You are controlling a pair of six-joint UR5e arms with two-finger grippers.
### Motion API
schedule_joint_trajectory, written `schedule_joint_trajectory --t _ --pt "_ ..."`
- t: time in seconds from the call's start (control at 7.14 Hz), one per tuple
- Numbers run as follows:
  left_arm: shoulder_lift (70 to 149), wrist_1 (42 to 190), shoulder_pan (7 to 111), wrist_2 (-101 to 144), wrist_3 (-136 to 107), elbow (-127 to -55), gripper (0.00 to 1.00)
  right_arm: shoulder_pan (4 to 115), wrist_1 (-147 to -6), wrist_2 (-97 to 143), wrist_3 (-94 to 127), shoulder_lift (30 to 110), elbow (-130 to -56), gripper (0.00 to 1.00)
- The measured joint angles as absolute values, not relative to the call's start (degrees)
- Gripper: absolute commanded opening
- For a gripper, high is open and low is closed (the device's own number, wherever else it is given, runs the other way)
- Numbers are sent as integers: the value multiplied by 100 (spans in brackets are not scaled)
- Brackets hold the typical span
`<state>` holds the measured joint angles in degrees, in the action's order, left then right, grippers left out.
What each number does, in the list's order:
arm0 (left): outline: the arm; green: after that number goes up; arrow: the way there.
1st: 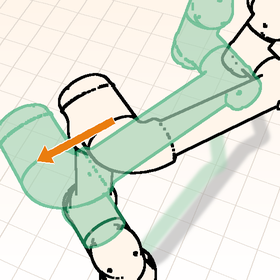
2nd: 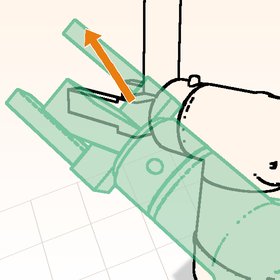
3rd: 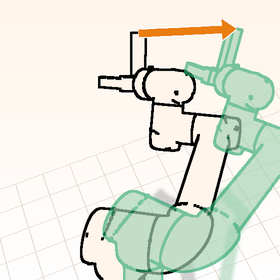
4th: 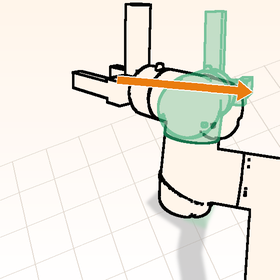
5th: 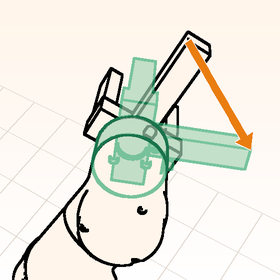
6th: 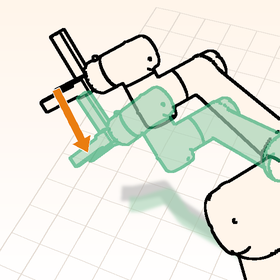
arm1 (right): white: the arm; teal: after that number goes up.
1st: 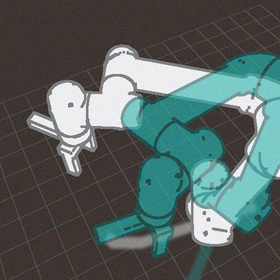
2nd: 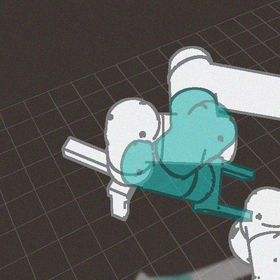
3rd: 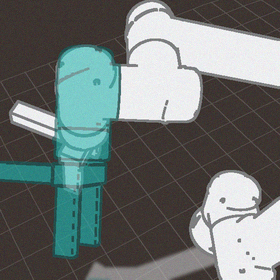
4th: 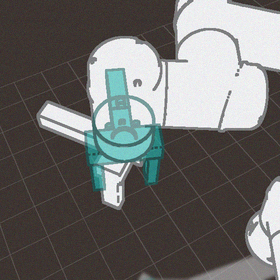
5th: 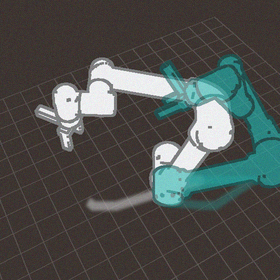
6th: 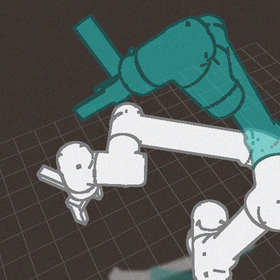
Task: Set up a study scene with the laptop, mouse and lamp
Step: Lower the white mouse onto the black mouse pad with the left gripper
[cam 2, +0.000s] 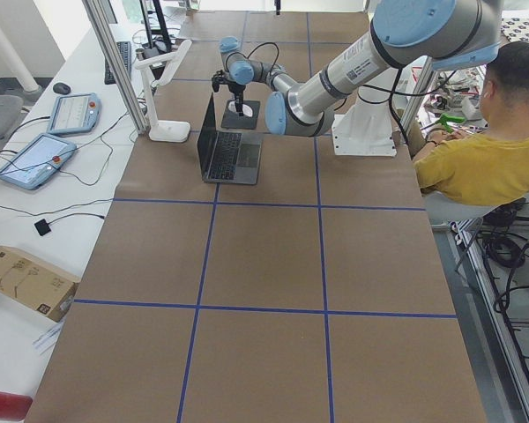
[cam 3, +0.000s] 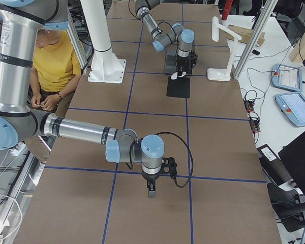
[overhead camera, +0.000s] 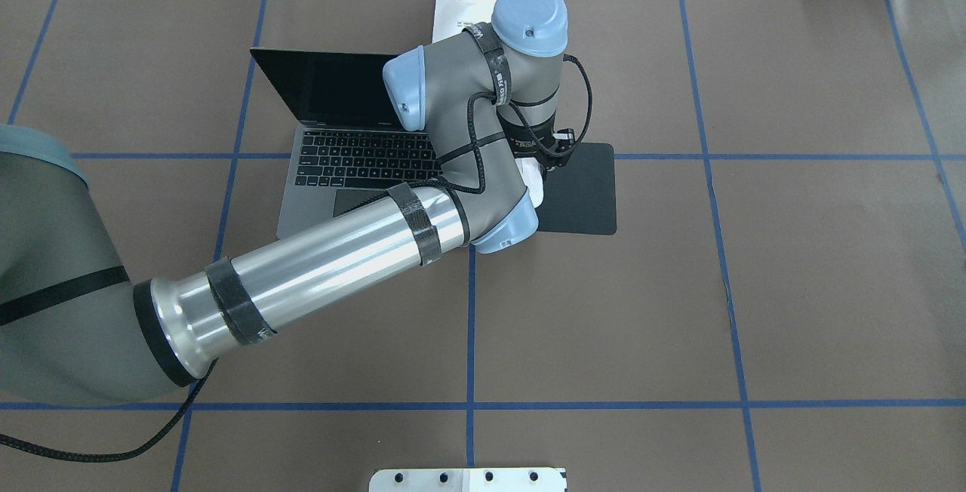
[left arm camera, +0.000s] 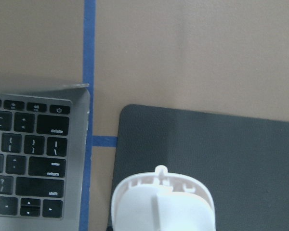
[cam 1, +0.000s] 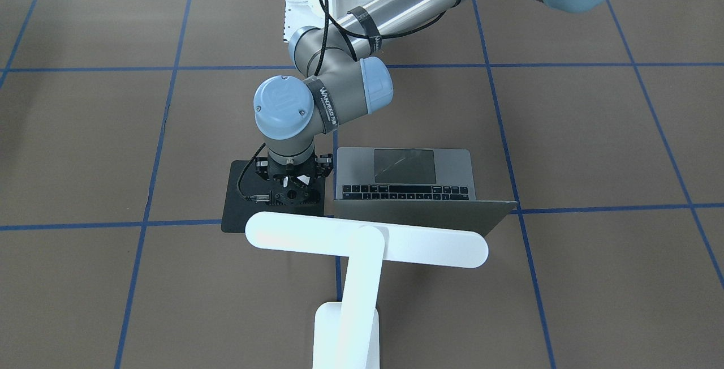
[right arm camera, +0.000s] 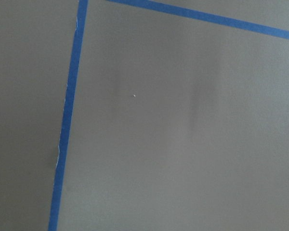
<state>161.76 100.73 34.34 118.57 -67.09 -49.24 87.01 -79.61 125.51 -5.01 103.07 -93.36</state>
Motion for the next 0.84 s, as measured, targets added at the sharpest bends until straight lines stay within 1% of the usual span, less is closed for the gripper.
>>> schedule_joint_trajectory --t 0.28,0.42,0.56,0.7,0.84 --pt "16182 10082 3422 11755 -6599 -4909 41 8701 -7957 12551 -503 10294 -9342 100" --pt "16178 10086 3424 11716 -6526 -4895 56 8701 -7960 12551 -506 10277 -9341 100" --pt "16169 10086 3424 11685 -6487 -4885 78 8701 -7960 12551 -508 10264 -9340 100" --pt "16155 10086 3420 11644 -6472 -4882 93 8701 -7957 12551 -509 10261 -9340 100" --pt "16135 10087 3406 11557 -6469 -4879 99 8701 -7957 12551 -510 10258 -9341 100"
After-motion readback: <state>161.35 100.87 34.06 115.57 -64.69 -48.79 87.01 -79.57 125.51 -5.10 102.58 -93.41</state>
